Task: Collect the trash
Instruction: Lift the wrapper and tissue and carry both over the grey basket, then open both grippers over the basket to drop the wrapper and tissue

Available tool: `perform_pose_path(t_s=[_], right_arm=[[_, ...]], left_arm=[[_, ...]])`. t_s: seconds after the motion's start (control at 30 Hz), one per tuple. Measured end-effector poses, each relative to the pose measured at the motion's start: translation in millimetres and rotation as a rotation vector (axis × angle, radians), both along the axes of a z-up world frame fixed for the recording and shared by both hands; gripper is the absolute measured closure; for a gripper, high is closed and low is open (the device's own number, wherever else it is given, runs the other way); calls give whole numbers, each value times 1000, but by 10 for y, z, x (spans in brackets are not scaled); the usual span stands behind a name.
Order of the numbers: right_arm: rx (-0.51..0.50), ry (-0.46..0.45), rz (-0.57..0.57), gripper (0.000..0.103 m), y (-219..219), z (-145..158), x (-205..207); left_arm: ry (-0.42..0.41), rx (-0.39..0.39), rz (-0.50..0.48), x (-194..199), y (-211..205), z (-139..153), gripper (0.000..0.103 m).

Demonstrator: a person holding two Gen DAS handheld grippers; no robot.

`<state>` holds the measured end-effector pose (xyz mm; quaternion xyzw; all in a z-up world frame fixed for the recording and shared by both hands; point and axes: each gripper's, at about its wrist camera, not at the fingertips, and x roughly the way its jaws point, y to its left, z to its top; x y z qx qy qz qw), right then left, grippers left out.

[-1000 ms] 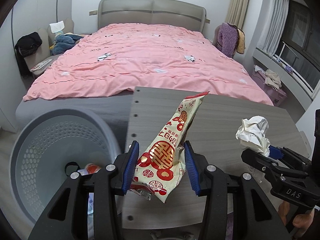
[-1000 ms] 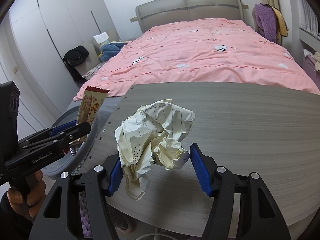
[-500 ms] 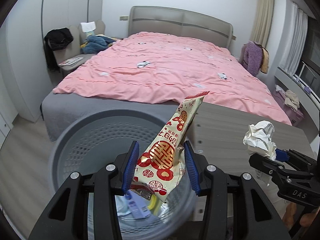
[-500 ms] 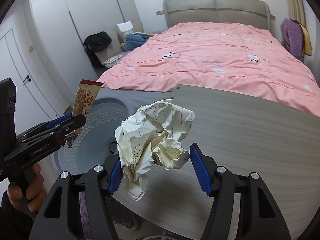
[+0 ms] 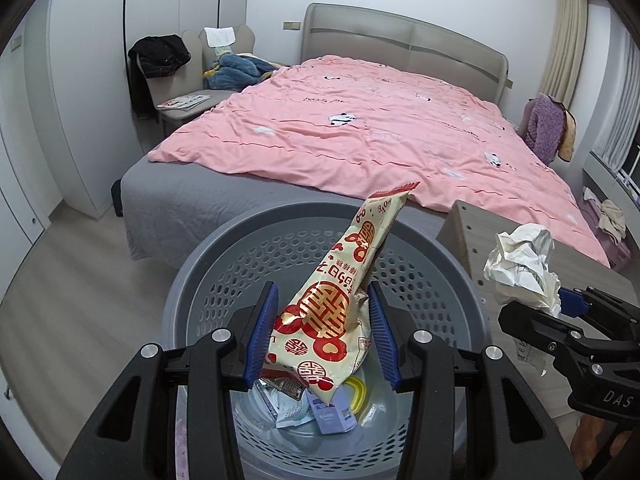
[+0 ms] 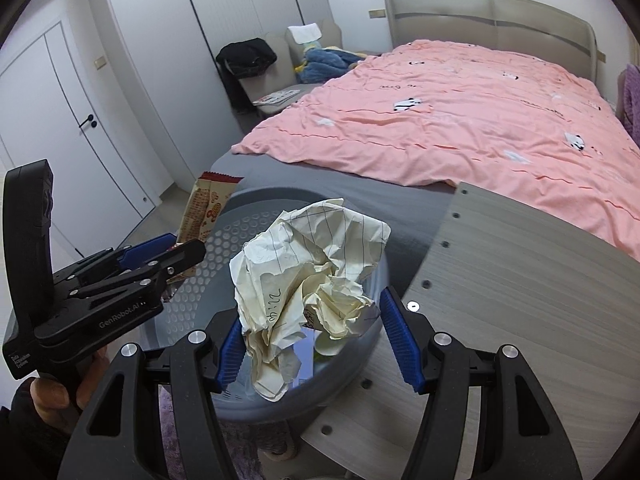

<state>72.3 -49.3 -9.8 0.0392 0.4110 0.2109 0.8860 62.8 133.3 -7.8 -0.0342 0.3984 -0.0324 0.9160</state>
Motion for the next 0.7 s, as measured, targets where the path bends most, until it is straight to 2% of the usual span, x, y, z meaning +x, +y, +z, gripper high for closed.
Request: perform_pose_path(t_s=[0.37,0.57,0.63,0.7], right_arm=[[-17,25,36,41,215,-94,158],[-10,11,32,35,207,-64,143],[-2,7,28,29,189,-50,131],[4,-1,21,22,165,-39,122]], left_arm=[[26,4,29,48,77,-63,59],[24,14,46,28,94,-30,58],[24,19,53,22,95,-18,55],[25,23,57,5,95,-12,45]])
